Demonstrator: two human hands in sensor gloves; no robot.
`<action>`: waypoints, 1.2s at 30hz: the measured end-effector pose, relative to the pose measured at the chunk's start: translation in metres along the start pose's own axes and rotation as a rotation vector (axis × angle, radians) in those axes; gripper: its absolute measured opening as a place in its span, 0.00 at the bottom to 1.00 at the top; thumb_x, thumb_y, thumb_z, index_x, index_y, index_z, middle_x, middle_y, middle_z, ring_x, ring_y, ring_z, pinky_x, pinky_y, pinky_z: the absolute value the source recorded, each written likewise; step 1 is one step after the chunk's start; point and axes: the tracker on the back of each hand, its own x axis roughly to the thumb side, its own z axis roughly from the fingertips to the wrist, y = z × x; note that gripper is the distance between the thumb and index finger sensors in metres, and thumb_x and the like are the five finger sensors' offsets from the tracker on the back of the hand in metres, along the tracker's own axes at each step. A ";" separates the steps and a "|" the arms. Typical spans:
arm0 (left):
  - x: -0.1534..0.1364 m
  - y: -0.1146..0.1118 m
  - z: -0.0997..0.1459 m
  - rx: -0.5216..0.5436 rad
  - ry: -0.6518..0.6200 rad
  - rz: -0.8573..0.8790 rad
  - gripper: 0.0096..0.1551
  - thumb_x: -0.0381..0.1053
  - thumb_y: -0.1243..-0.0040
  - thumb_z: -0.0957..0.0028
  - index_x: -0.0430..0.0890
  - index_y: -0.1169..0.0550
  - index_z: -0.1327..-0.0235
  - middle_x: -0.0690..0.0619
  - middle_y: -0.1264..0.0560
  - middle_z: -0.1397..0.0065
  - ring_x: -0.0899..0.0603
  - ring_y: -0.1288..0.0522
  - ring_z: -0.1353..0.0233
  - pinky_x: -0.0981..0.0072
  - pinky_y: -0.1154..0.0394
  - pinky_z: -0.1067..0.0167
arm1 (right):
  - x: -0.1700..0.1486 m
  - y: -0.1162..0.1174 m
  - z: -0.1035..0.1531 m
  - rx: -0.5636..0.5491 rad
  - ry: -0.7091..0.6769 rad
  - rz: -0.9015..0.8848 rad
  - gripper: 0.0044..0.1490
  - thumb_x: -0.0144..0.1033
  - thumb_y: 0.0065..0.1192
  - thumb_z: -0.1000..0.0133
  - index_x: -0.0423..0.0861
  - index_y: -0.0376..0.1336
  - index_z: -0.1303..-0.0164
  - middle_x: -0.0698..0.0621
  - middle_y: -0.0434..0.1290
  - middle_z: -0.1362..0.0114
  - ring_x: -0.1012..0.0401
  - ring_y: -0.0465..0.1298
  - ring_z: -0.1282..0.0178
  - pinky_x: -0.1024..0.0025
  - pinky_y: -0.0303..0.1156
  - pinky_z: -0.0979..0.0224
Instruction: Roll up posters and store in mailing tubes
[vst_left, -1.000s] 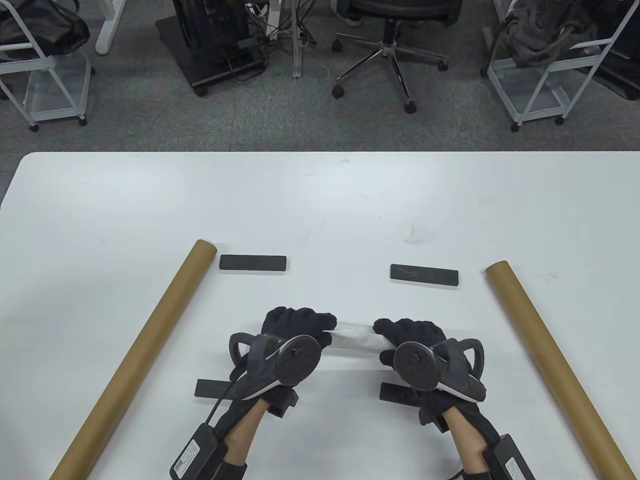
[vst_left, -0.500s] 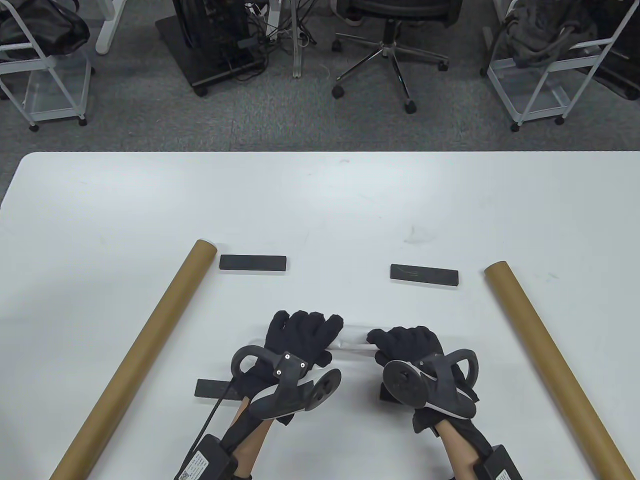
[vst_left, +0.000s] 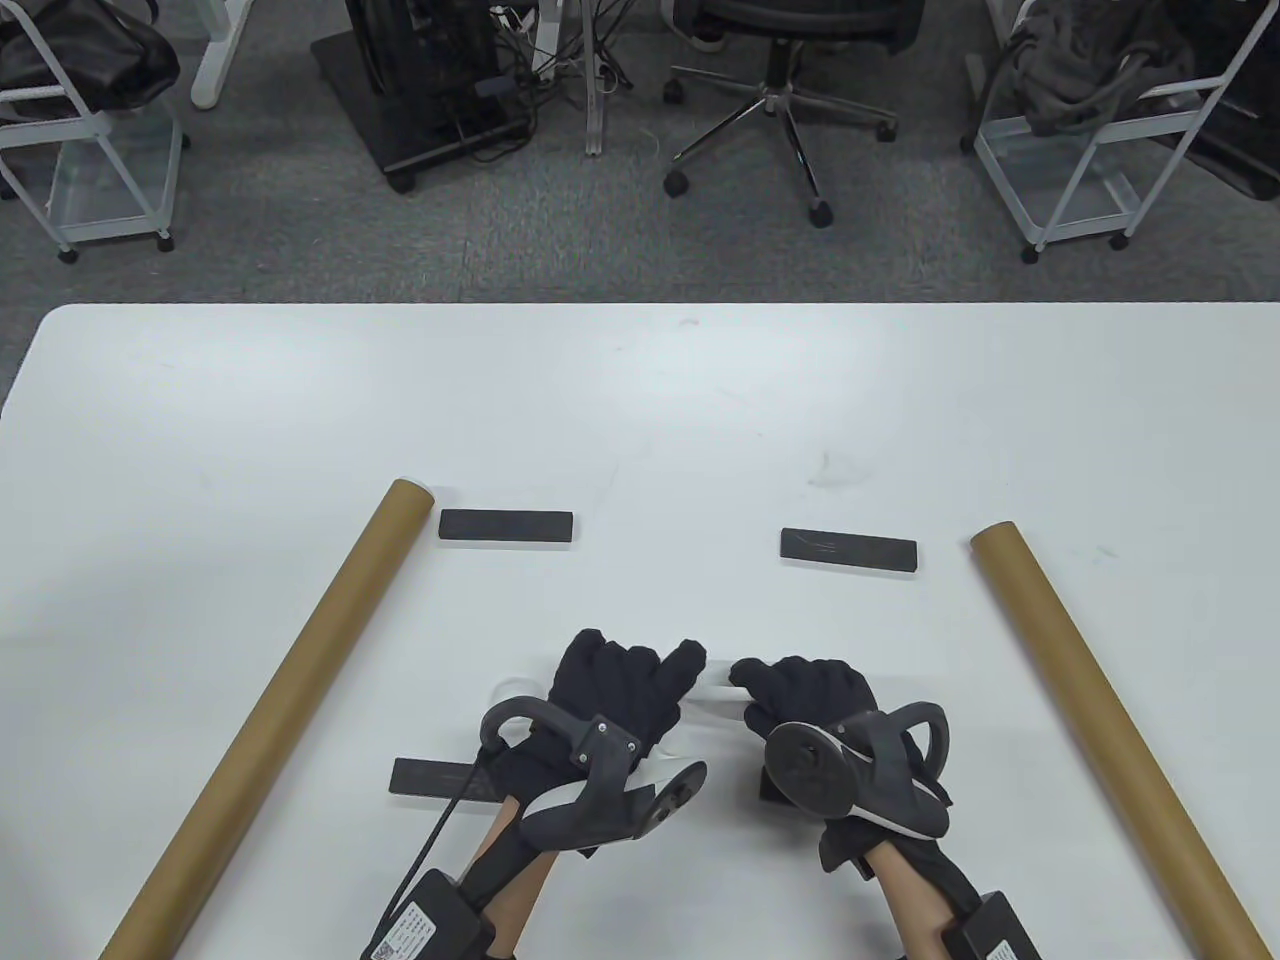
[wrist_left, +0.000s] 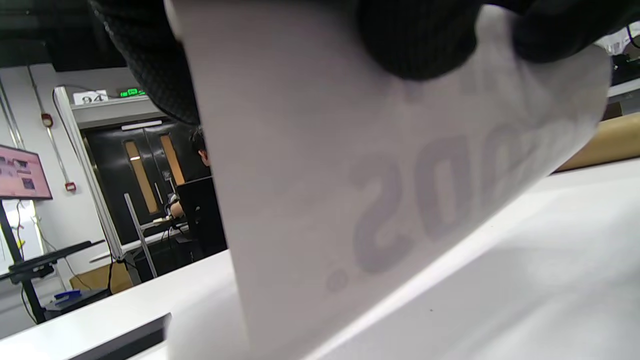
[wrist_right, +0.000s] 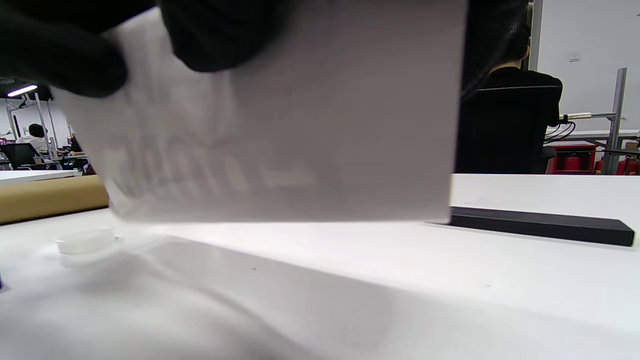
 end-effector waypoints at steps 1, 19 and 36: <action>0.000 0.000 0.000 -0.015 -0.005 0.005 0.30 0.56 0.52 0.43 0.60 0.33 0.24 0.61 0.19 0.40 0.51 0.17 0.47 0.47 0.25 0.27 | -0.001 0.000 0.000 0.003 -0.003 -0.006 0.32 0.40 0.53 0.42 0.48 0.59 0.27 0.51 0.75 0.37 0.51 0.78 0.43 0.39 0.70 0.28; 0.000 0.000 0.001 -0.076 0.032 -0.001 0.25 0.59 0.47 0.46 0.64 0.22 0.35 0.53 0.27 0.28 0.44 0.23 0.35 0.40 0.30 0.24 | 0.001 -0.002 0.005 0.020 -0.002 0.045 0.27 0.43 0.53 0.44 0.50 0.66 0.34 0.44 0.68 0.30 0.45 0.73 0.39 0.33 0.65 0.26; -0.008 0.005 0.005 -0.004 0.052 0.005 0.23 0.55 0.48 0.46 0.61 0.24 0.36 0.64 0.17 0.42 0.53 0.15 0.45 0.50 0.24 0.27 | 0.000 -0.003 0.006 -0.042 0.011 0.085 0.27 0.41 0.59 0.47 0.51 0.67 0.36 0.52 0.77 0.37 0.51 0.82 0.42 0.41 0.74 0.29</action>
